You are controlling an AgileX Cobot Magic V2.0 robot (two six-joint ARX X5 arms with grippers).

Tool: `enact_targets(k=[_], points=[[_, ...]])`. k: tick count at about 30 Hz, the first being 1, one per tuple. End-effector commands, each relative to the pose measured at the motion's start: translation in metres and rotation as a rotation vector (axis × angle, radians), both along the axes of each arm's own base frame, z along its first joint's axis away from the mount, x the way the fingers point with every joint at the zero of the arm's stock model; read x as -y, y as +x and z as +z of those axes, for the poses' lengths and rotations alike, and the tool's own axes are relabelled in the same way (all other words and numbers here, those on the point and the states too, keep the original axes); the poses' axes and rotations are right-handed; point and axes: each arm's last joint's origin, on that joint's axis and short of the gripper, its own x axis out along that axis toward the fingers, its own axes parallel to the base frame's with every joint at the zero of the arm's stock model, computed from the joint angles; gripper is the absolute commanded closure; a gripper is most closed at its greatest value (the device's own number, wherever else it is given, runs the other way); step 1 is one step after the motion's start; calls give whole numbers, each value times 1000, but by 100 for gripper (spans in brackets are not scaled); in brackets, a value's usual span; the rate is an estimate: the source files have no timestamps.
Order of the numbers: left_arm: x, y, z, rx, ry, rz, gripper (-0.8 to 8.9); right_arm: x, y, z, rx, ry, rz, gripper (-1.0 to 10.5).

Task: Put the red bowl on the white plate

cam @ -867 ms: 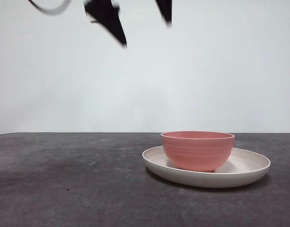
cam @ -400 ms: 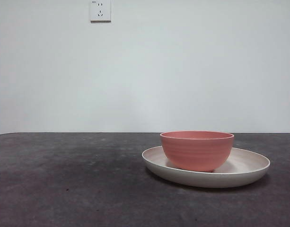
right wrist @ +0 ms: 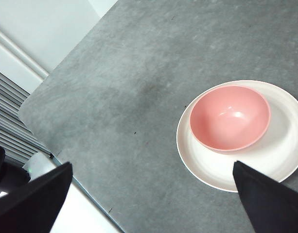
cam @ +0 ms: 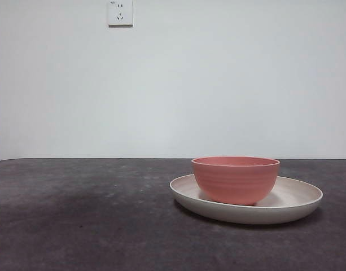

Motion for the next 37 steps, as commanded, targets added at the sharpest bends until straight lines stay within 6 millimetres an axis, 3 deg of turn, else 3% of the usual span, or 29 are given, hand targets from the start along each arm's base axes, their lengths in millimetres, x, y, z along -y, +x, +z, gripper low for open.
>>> enact_targets(k=[1,8,17,23,32,37], points=[[-1,-2,-4,-39,-43,26,248,0,0,5,17,8,2,385],[-3,-5,-5,-39,-42,26,248,-2,6,2,-50,23,-26,386],[-3,-5,-5,-38,-43,26,248,-9,50,-20,-220,-82,-140,386],[-4,-5,-5,-38,-44,26,248,-3,94,-45,-335,-112,-206,387],[-4,-5,-5,-37,-45,25,248,10,154,-98,-479,-134,-263,417],[-4,-5,-5,-38,-44,26,248,7,175,-125,-517,-123,-215,533]])
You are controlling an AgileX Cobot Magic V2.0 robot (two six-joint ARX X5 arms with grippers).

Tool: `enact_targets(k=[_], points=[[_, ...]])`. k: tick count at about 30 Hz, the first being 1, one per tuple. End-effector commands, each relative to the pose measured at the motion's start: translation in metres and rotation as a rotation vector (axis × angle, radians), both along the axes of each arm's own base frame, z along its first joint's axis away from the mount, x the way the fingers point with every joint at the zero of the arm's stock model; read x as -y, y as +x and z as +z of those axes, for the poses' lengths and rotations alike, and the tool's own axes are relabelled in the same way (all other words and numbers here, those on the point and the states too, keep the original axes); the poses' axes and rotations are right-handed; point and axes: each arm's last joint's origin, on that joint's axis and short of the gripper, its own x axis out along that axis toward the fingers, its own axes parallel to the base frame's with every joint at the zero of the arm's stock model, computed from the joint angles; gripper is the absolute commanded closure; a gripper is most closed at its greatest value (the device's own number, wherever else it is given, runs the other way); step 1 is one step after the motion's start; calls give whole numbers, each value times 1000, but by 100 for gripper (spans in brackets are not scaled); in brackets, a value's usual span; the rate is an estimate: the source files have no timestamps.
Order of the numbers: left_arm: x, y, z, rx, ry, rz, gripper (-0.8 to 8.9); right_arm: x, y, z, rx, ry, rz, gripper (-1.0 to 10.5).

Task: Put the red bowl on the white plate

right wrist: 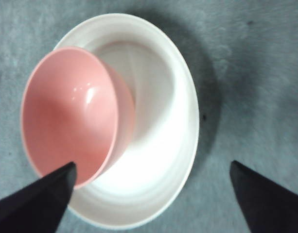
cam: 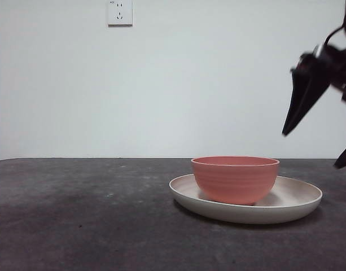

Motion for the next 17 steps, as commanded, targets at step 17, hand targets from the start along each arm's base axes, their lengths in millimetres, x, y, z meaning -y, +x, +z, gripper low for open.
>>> enact_targets(k=[17], points=[[1,0,4,12,-13,-5,248,-5,38,-59,-71,-5,23,761]])
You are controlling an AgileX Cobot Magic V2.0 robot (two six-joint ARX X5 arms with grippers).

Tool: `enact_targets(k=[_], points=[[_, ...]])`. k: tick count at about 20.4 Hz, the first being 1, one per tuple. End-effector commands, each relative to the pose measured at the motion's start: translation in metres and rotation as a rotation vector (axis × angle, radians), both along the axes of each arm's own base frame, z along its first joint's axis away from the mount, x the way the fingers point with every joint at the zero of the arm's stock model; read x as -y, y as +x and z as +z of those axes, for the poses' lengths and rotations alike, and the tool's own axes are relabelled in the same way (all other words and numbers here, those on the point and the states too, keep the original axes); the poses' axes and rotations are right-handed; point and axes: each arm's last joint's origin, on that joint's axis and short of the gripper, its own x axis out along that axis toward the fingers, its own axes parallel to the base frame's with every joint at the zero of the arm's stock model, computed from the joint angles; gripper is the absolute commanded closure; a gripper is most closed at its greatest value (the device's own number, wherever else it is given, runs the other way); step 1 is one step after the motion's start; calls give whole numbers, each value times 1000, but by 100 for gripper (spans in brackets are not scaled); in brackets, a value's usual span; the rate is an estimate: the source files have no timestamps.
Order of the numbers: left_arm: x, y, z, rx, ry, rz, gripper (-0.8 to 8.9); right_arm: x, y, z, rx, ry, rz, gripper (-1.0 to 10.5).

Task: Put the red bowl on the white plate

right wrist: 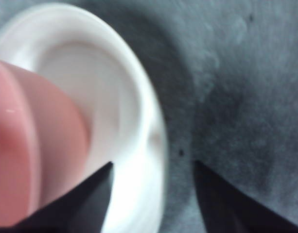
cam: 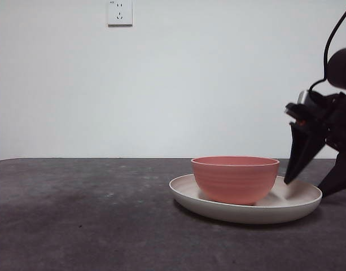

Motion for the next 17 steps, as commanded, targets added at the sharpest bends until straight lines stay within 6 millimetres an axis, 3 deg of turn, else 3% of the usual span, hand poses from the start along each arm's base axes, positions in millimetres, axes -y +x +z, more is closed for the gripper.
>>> enact_targets(k=[1,5,12,17], points=[[1,0,4,12,-13,-5,248,-2,6,-5,-3,-3,10,796],[1,0,4,11,-13,-5,248,-2,7,-10,-13,-5,10,938],[1,0,4,11,-13,-5,248,-2,9,-7,-15,-14,-15,938],[1,0,4,12,-13,-5,248,-6,9,18,41,-3,0,938]])
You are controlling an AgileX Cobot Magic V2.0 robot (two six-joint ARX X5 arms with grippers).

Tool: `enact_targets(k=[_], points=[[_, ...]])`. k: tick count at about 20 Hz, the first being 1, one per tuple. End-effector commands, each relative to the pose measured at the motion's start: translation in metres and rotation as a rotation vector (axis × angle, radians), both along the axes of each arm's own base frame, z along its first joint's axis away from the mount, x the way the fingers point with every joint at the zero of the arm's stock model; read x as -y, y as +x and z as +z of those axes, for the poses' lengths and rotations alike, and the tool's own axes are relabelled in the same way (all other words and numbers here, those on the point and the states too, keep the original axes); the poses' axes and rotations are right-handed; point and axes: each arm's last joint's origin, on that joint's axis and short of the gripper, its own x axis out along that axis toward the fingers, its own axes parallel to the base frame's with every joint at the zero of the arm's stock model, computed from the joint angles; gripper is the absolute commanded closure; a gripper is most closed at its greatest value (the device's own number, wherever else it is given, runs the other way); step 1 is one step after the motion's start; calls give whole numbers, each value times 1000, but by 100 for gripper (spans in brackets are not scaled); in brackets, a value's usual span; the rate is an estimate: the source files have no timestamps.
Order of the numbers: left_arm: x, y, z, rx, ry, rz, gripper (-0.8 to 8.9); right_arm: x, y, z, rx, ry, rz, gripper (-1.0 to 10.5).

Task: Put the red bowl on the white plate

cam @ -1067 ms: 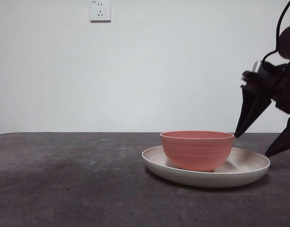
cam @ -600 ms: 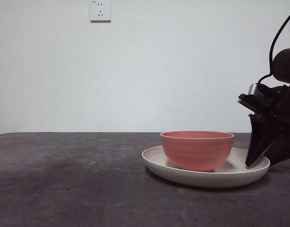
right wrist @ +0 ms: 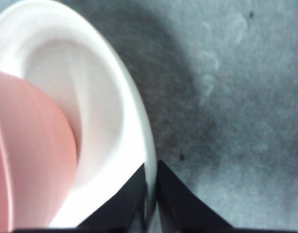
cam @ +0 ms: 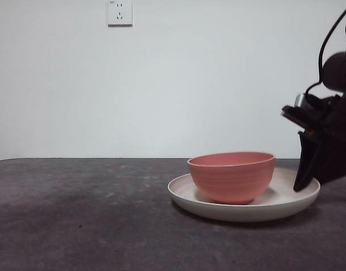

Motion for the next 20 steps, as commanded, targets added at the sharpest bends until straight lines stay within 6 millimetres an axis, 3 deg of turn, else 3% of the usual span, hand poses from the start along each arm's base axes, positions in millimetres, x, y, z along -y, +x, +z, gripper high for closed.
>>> enact_targets(k=[1,6,10,15,18,19,20], points=[[1,0,4,12,-13,-5,248,-4,5,18,55,14,10,938],[1,0,4,12,-13,-5,248,-27,8,47,65,76,53,938],[1,0,4,12,-13,-5,248,-59,7,54,78,103,94,938],[1,0,4,12,-13,-5,248,-96,7,42,75,112,139,938],[1,0,4,12,-13,-5,248,-106,9,31,62,96,139,938],[1,0,4,12,-13,-5,248,-107,11,26,54,86,135,938],[1,0,4,12,-14,-4,248,-109,16,5,-2,63,121,938]])
